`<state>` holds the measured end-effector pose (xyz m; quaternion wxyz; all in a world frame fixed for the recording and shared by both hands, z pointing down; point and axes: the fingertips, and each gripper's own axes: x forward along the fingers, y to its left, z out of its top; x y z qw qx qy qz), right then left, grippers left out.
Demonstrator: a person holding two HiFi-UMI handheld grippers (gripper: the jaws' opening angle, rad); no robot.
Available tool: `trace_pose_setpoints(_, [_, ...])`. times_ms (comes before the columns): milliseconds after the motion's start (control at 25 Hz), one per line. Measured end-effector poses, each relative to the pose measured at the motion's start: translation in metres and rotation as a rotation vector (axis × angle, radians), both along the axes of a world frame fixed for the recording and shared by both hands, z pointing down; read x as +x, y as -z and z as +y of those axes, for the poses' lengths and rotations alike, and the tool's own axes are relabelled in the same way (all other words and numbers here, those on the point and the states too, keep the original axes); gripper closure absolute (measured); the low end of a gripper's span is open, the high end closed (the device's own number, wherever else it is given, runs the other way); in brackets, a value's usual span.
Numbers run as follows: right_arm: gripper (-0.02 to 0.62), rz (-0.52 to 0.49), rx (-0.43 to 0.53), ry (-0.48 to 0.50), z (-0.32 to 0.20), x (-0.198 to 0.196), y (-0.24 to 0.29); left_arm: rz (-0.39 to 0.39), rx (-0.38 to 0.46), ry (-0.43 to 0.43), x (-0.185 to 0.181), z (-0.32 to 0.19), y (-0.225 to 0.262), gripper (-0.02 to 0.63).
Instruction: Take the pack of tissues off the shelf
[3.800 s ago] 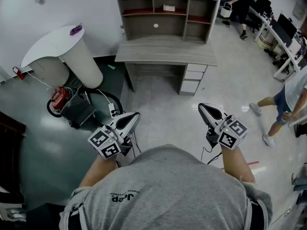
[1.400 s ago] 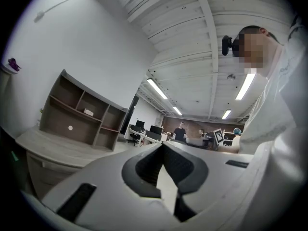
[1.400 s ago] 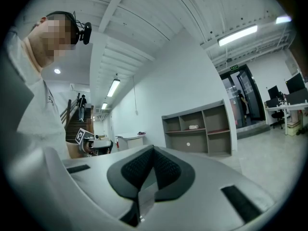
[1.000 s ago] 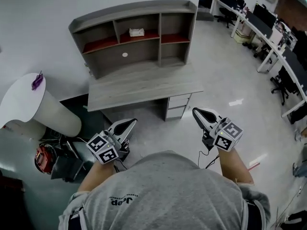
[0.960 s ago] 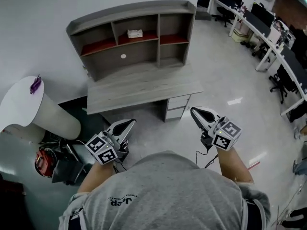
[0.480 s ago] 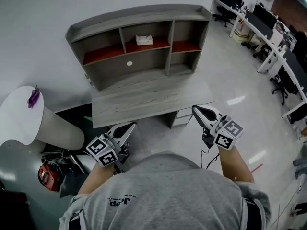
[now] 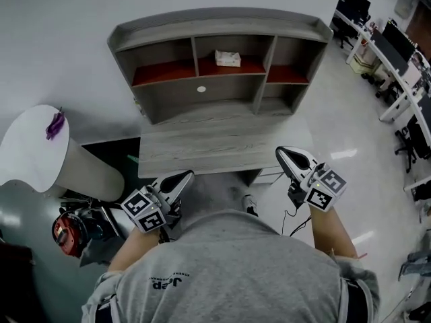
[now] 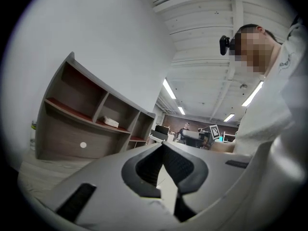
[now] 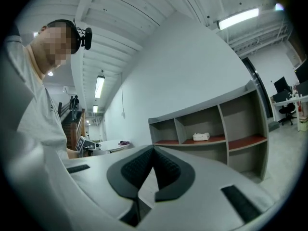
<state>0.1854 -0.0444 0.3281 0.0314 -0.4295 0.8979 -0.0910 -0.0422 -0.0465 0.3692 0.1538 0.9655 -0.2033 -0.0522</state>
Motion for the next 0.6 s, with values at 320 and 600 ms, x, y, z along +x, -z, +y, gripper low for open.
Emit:
trace_pose_setpoints(320, [0.597,-0.034,0.001,0.161,-0.12,0.019,-0.011,-0.022,-0.008,0.184,0.013,-0.077,-0.009,0.577])
trace_pose_setpoints(600, [0.597,0.056,0.042,0.3,-0.236,0.047,-0.012,-0.022,0.002,0.288,0.075,-0.171,0.001,0.577])
